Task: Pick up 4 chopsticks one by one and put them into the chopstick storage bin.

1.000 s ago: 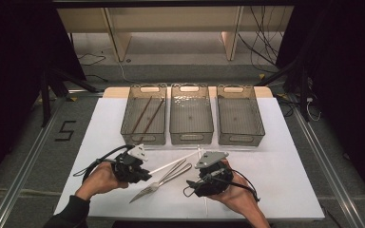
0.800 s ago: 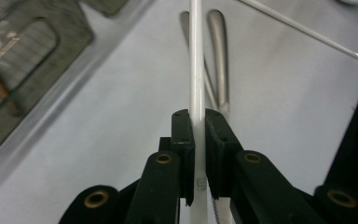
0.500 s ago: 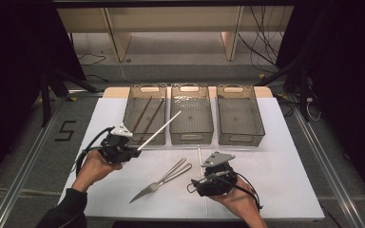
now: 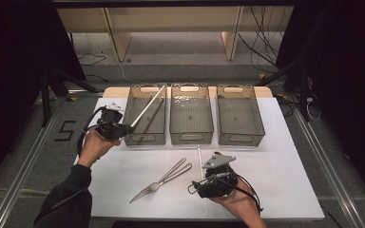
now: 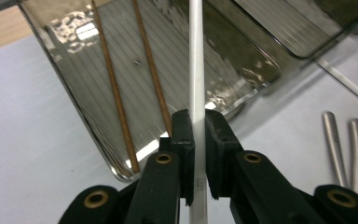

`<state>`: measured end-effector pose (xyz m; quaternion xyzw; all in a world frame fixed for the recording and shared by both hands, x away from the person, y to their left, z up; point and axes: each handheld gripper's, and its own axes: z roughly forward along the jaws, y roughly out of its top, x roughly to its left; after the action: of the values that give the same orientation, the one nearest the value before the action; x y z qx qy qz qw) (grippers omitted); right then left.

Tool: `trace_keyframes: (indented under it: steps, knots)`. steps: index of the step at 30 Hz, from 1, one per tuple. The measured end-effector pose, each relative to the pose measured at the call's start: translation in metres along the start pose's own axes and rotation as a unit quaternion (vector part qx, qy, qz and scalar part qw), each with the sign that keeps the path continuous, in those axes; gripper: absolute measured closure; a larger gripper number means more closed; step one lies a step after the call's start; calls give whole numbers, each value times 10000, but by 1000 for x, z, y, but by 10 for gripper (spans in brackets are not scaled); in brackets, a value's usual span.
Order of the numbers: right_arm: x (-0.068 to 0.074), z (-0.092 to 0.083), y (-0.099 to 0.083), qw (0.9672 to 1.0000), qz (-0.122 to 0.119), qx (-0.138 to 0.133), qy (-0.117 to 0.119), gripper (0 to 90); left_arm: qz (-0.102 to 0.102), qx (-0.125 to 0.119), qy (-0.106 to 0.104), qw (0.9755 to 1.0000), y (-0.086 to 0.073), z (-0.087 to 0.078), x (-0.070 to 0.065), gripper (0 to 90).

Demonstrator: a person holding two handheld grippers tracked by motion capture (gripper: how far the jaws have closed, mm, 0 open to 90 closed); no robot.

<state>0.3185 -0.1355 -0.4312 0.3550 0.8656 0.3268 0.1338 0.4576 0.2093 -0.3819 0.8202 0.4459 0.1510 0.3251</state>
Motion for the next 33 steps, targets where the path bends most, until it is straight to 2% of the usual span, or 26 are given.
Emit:
trace_keyframes:
  steps: [5, 8, 12, 17, 31, 33]
  knots:
    - [0, 1, -1, 10000, 2, 16, 21, 282, -91, -1, 198, 9998, 12, 10, 12, 829]
    - [0, 2, -1, 10000, -12, 31, 29, 282, -203, -21, 159, 9997, 18, 19, 17, 829]
    - [1, 2, -1, 10000, -10, 39, 56, 283, -329, 92, 230, 9992, 22, 35, 27, 829]
    - [1, 3, -2, 10000, -22, 38, 64, 283, -409, 155, 280, 9987, 24, 43, 32, 828]
    - [2, 3, -2, 9999, -35, 61, 112, 289, -590, 482, 346, 9965, 22, 62, 35, 822]
    - [2, 3, -2, 9999, -34, 55, 128, 290, -586, 539, 280, 9964, 22, 64, 34, 815]
